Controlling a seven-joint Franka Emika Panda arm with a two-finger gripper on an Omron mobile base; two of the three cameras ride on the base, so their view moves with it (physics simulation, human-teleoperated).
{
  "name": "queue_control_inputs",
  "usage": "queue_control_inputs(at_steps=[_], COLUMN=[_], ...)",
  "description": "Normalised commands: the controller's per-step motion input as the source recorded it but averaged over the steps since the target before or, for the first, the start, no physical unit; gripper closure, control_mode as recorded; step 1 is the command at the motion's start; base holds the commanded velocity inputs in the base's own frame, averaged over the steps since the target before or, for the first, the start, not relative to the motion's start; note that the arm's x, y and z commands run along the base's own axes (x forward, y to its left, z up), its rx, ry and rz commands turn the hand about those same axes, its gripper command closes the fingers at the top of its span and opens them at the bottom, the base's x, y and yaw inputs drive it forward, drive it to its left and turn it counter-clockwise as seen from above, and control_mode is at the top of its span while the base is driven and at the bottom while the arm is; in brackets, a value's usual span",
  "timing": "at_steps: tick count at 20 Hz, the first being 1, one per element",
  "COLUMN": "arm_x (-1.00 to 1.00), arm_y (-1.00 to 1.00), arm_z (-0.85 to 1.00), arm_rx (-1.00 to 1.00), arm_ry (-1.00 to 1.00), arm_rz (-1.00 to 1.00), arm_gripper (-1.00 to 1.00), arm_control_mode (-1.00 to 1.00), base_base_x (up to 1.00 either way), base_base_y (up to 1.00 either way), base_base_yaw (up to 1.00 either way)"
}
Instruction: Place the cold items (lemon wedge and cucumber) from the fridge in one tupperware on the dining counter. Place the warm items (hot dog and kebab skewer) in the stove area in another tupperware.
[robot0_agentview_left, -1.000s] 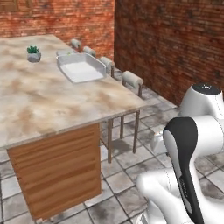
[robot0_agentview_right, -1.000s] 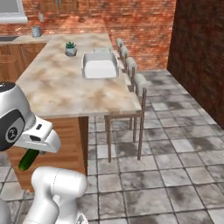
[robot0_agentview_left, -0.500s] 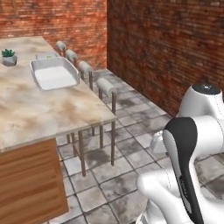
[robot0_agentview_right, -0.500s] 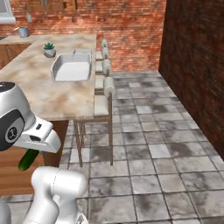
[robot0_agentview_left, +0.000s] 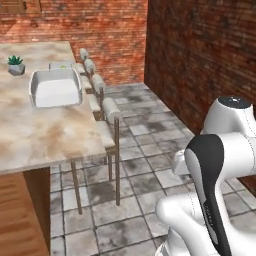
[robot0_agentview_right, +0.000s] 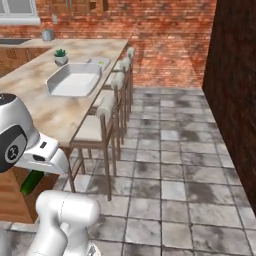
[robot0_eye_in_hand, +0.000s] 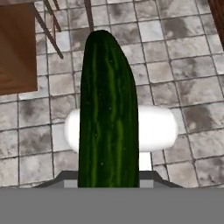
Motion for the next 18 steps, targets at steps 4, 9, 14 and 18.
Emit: queue_control_inputs(at_steps=[4,9,14,18], arm_x=[0.0,0.0,0.0,0.0], arm_y=[0.0,0.0,0.0,0.0], arm_z=[0.0,0.0,0.0,0.0], arm_rx=[0.0,0.0,0.0,0.0], arm_ry=[0.0,0.0,0.0,0.0], arm_rz=[0.0,0.0,0.0,0.0], arm_gripper=[1.0,1.0,1.0,1.0], arm_control_mode=[1.0,1.0,1.0,1.0], base_base_x=[0.67,0.59,0.5,0.48], base_base_y=[-1.0,-0.99,-0.91,-0.86], base_base_yaw=[0.46,0.51,0.55,0.58])
